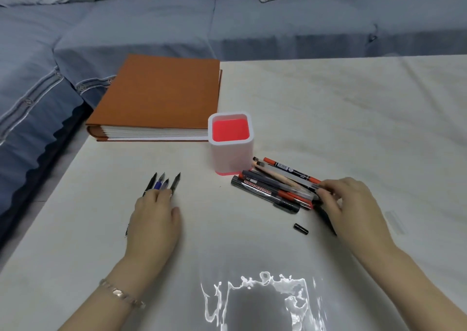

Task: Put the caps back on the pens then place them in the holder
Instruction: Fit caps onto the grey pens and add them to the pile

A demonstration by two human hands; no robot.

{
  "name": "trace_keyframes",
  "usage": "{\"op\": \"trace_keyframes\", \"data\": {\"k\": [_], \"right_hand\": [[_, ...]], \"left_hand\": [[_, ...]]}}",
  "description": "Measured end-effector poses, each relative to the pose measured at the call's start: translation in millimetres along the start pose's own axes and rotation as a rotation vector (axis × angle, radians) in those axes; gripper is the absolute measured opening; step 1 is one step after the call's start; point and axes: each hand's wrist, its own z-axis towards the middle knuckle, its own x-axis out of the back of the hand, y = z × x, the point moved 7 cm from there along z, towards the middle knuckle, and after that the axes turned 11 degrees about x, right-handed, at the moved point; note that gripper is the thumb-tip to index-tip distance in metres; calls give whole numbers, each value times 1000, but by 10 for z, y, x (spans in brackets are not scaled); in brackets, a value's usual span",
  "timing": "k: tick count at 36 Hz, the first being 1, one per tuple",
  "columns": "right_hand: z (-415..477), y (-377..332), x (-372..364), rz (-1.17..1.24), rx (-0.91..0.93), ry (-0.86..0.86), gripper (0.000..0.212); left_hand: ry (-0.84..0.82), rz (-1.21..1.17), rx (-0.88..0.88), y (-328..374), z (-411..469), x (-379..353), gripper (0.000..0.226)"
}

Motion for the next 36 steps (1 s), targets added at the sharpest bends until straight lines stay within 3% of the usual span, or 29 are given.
{"op": "trace_keyframes", "data": {"k": [5,9,13,16,25,31,36], "right_hand": [[133,10,-167,-96,-12,-98,21],[118,31,-85,-111,-12,-73,20],[-73,73,63,-52,-8,-29,16],[-281,199,126,-44,-46,-68,16],[-581,615,333,-75,-185,-148,15],[-453,460,259,-15,-84,-190,8],[-355,184,12,-63,-10,-233,26]], "left_hand": [[3,35,-27,4,41,-53,17],[5,28,-82,85,39,-87,6],[-78,-127,-87,266,-86,-113,8],[-181,-259,-148,485,-243,-132,19],[-417,-447,-326,1041,-645,-155,23],[-446,-493,-372,1131,-768,-101,27],[-439,-521,-373,1097,-793,-107,33]]}}
